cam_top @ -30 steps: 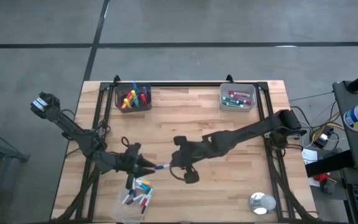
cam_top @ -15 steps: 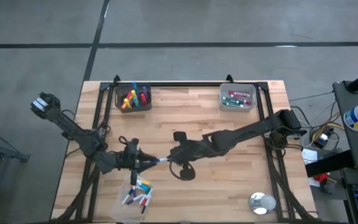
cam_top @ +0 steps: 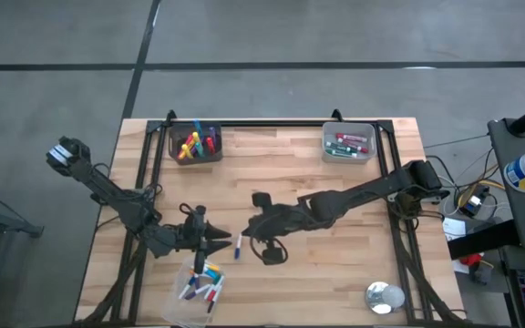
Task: Pick & Place Markers
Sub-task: Put the blue and white highlighter pen into the transparent bin
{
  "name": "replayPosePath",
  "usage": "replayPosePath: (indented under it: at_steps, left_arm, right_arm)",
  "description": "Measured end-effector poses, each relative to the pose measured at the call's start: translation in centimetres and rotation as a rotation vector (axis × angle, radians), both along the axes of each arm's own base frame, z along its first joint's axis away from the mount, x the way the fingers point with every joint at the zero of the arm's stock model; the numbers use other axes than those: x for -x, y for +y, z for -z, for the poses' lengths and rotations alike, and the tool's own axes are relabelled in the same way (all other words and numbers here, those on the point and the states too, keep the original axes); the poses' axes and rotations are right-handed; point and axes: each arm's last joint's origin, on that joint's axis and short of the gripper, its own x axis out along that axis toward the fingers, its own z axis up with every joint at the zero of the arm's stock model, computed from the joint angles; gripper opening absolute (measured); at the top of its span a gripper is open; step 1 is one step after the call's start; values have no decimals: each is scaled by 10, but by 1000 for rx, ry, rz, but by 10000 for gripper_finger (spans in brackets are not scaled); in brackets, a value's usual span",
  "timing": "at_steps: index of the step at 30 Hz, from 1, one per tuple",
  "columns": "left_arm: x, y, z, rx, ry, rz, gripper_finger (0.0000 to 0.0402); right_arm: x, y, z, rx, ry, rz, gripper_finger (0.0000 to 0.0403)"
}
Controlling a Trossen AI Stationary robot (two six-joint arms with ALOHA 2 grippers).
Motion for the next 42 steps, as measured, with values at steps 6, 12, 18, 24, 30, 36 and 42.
replayPosePath:
  at_steps: [6,12,18,24,30,36,42]
  left_arm:
    - [0,-1,0,17,2,18,110]
    - [0,-1,-1,19,0,19,110]
    - [1,-1,-1,41,0,21,110]
    - [0,-1,-2,49,-2,31,110]
    - [1,-2,-2,56,-3,45,110]
    - [1,-2,-2,79,0,45,110]
    - [1,-2,-2,88,1,62,110]
  right_arm:
    - [0,2,12,-6,66,-47,9]
    - [-14,8,49,-20,147,-150,71]
    - [-26,13,86,163,170,-297,178]
    - [-38,13,120,307,161,-412,219]
    - [-55,1,144,326,196,-411,214]
    - [-64,-9,142,260,258,-470,204]
    - [-73,-17,149,240,301,-508,190]
